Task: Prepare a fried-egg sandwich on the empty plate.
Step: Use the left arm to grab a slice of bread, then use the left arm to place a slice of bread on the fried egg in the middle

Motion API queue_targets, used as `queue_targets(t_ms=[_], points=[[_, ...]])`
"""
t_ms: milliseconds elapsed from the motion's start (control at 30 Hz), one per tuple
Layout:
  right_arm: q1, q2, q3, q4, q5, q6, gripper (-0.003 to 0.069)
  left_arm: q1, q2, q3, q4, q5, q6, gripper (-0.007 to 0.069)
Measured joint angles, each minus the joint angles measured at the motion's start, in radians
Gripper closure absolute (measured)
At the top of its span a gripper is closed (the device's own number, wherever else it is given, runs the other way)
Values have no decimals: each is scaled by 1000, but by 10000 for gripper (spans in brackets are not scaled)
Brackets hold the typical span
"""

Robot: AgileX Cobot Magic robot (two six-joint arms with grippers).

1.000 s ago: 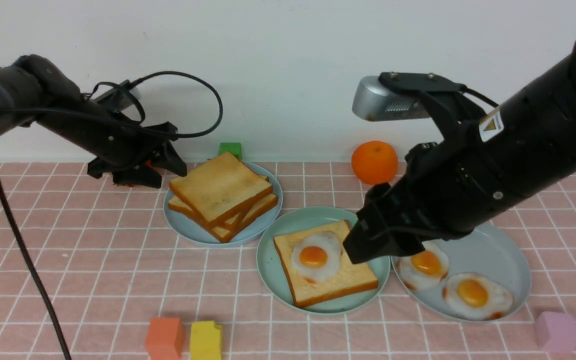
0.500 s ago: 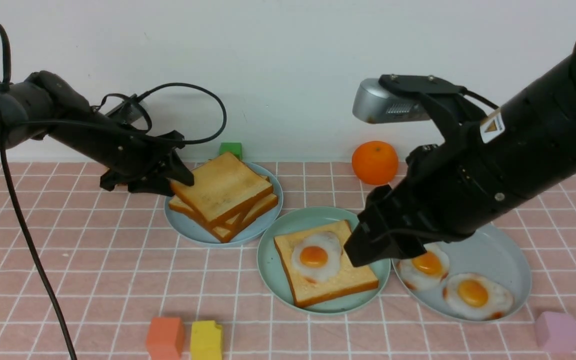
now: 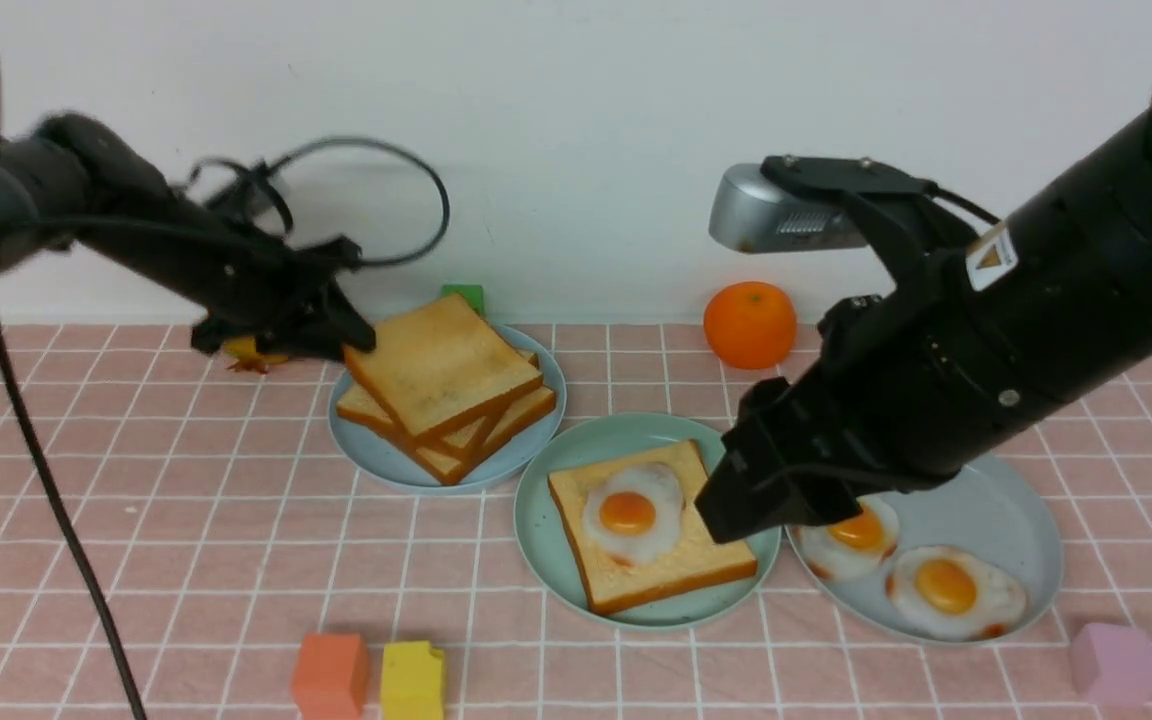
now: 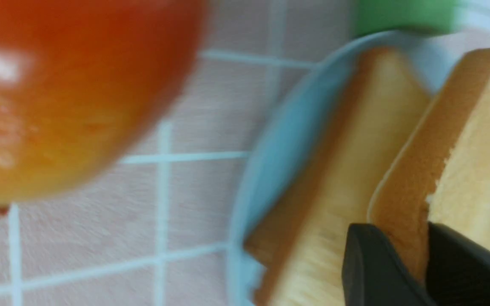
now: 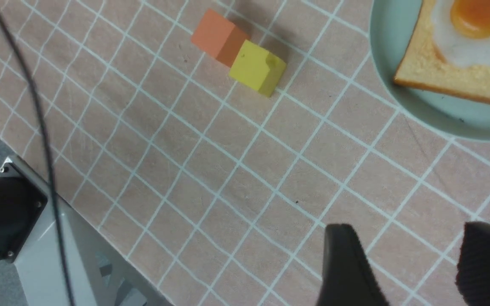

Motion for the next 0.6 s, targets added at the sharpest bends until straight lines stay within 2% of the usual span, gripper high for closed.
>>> queue_targets(t_ms=[133,300,433,600], points=[[-4,-38,0,-65,7,40,270,-1,-93,-1,-49,72,55,461],[-57,-122,0,-221,69,165,270,-68,-215,37,-171,215,223,477],[-65,-159,0,-267,99,184,270,-145,-227,100,-206,215,270,477],[-68,-180,0,-282,107,189,270,-249,-193,176,-199,121,276,478]])
